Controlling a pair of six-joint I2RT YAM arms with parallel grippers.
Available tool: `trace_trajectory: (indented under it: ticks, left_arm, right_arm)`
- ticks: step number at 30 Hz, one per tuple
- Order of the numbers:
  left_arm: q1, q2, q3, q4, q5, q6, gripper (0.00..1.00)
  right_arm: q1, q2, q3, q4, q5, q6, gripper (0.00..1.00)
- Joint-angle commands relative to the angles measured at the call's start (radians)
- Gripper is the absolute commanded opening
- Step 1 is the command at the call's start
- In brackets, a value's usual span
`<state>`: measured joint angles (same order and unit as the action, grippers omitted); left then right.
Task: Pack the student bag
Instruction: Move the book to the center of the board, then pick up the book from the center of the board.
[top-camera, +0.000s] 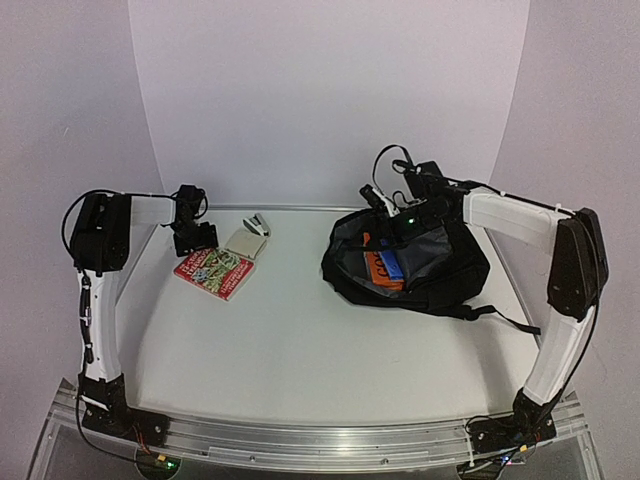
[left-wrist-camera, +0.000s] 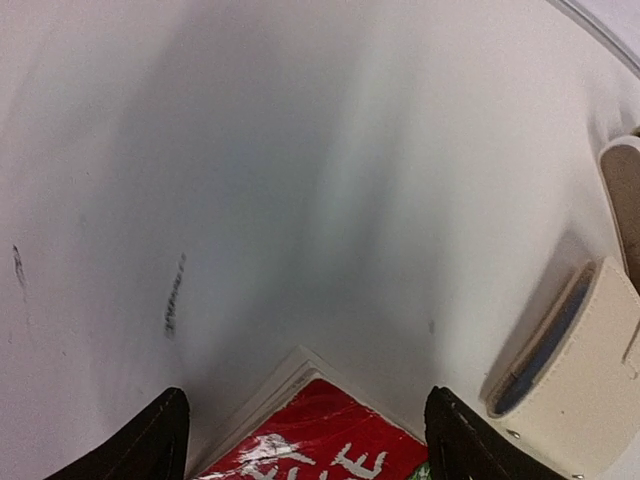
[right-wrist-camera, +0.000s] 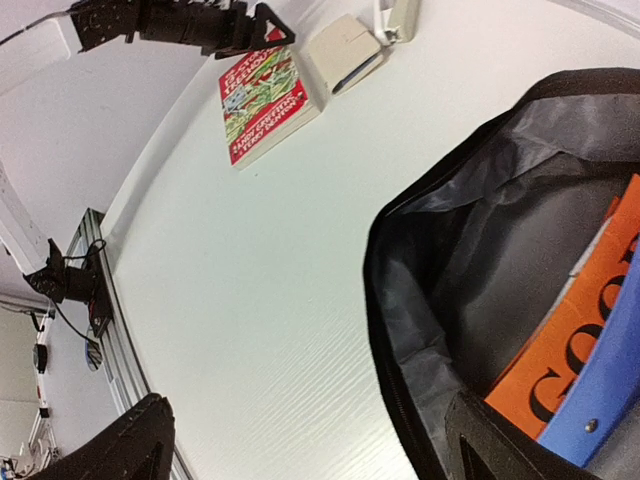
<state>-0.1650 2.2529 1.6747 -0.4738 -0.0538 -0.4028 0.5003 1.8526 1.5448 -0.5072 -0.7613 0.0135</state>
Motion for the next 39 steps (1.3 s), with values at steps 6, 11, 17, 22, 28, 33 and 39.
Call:
trace_trajectory:
  ticks: [6,11,17,22,28,33,39]
  left_arm:
    - [-0.204,-0.291,-0.436,0.182,0.125,-0.36,0.81]
    - [-0.278,-0.406,-0.605,0.308,0.204,-0.479,0.82]
    - [-0.282,-0.57,-0.79,0.389,0.32,-0.494,0.82]
    - [-0.283,-0.617,-0.887,0.388,0.359,-0.414,0.8]
    - [-0.3,-0.596,-0.956,0.538,0.504,-0.363,0.73]
    - [-0.357,-0.616,-0.973,0.612,0.57,-0.332,0.64]
    - [-0.38,-0.647,-1.057,0.803,0.677,-0.372,0.5]
  right_arm:
    - [0.094,0.005,-0.079,0.005,-0.004,-0.022,0.89]
    - [0.164,0.034,-0.15,0.068,0.012,0.039,0.86]
    - [0.21,0.113,-0.167,0.084,0.083,0.05,0.83]
    - [0.222,0.173,-0.182,0.115,0.075,0.076,0.82]
    - [0.256,0.234,-0.143,0.165,0.08,0.119,0.82]
    - [0.261,0.271,-0.134,0.167,0.105,0.124,0.81]
    - [0.261,0.283,-0.132,0.168,0.155,0.114,0.75]
